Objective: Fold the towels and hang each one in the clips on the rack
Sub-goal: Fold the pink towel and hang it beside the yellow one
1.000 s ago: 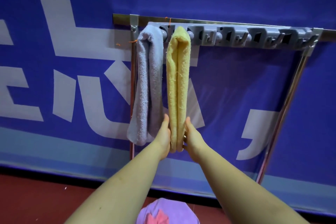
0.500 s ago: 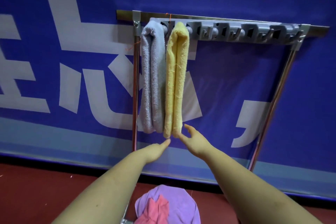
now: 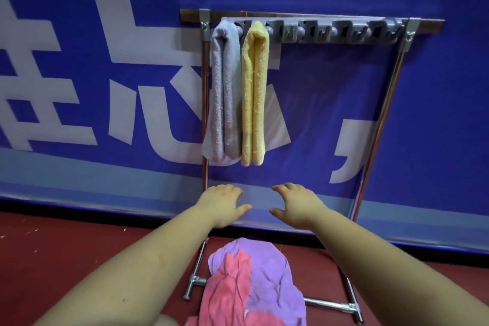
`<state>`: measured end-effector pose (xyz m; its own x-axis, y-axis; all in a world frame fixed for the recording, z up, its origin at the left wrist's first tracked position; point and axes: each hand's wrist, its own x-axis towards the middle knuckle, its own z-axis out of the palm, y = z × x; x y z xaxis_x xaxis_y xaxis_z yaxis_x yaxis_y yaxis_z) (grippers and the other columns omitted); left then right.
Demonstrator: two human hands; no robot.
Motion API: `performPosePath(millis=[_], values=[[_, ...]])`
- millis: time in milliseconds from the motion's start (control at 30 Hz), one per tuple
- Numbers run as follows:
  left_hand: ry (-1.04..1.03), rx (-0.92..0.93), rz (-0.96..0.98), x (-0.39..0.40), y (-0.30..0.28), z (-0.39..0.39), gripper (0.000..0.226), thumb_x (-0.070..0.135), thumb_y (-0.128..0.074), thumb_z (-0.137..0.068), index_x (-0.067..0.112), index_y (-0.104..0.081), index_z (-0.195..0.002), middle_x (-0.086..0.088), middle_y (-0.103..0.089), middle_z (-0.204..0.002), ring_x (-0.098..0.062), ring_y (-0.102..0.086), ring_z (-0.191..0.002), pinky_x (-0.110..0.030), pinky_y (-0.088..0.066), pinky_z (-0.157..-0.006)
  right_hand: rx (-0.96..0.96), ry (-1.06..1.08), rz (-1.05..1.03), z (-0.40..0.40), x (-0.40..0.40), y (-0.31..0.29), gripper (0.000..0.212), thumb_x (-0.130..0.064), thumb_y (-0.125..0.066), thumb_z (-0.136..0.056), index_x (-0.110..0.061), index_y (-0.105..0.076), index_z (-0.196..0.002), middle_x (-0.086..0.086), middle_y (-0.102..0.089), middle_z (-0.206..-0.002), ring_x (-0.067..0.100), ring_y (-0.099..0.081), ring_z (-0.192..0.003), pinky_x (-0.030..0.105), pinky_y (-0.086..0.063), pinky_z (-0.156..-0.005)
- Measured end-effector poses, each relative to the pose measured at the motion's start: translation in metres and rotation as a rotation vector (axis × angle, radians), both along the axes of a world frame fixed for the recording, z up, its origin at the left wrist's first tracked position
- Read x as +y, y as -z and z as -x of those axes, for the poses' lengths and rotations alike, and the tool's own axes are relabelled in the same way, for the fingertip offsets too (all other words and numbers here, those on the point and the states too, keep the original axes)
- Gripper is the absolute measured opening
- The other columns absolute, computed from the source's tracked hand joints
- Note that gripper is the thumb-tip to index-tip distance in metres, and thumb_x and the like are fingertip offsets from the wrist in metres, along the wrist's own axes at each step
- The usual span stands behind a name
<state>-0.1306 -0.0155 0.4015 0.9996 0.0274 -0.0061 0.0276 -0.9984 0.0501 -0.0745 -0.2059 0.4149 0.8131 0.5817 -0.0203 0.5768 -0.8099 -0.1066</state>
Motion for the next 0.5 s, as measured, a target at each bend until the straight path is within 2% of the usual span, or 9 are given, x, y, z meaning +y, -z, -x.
performPosePath(millis=[167,300,367,500], values=[[-0.006,0.009,0.04,-0.007,0.063,0.022,0.056,0.055,-0.037,-0.092,0.018,-0.044,-0.133,-0.003,-0.048,-0.138,-0.022,-0.043,-0.128,-0.034,-0.032,-0.106,0.08,0.0,-0.007,0.02,-0.011,0.06,0.064,-0.048,-0.05,-0.089,-0.023,-0.031,-0.144,0.005,-0.036,-0.148,0.025,-0.034,-0.135,0.036,-0.029,-0.109],[-0.039,0.03,0.133,-0.014,0.122,0.034,0.076,0.069,-0.021,-0.079,0.021,-0.045,-0.133,0.0,-0.049,-0.137,-0.02,-0.045,-0.127,-0.03,-0.031,-0.105,0.105,-0.037,-0.016,0.028,-0.01,0.116,0.063,-0.049,-0.05,-0.088,-0.022,-0.034,-0.142,0.003,-0.039,-0.145,0.024,-0.037,-0.133,0.035,-0.03,-0.109],[-0.059,0.049,0.156,-0.014,0.149,0.037,0.077,0.069,-0.019,-0.077,0.022,-0.044,-0.133,0.001,-0.049,-0.138,-0.02,-0.045,-0.126,-0.029,-0.031,-0.104,0.119,-0.053,0.01,0.029,-0.01,0.143,0.063,-0.049,-0.049,-0.089,-0.022,-0.033,-0.143,0.003,-0.035,-0.148,0.023,-0.034,-0.135,0.035,-0.028,-0.11],[-0.07,0.178,0.112,-0.006,0.199,0.033,0.069,0.064,-0.027,-0.086,0.02,-0.039,-0.137,-0.002,-0.044,-0.143,-0.022,-0.043,-0.13,-0.032,-0.032,-0.106,0.208,-0.019,0.049,0.026,-0.017,0.197,0.06,-0.047,-0.048,-0.09,-0.022,-0.033,-0.143,0.001,-0.036,-0.148,0.022,-0.035,-0.135,0.035,-0.029,-0.109]])
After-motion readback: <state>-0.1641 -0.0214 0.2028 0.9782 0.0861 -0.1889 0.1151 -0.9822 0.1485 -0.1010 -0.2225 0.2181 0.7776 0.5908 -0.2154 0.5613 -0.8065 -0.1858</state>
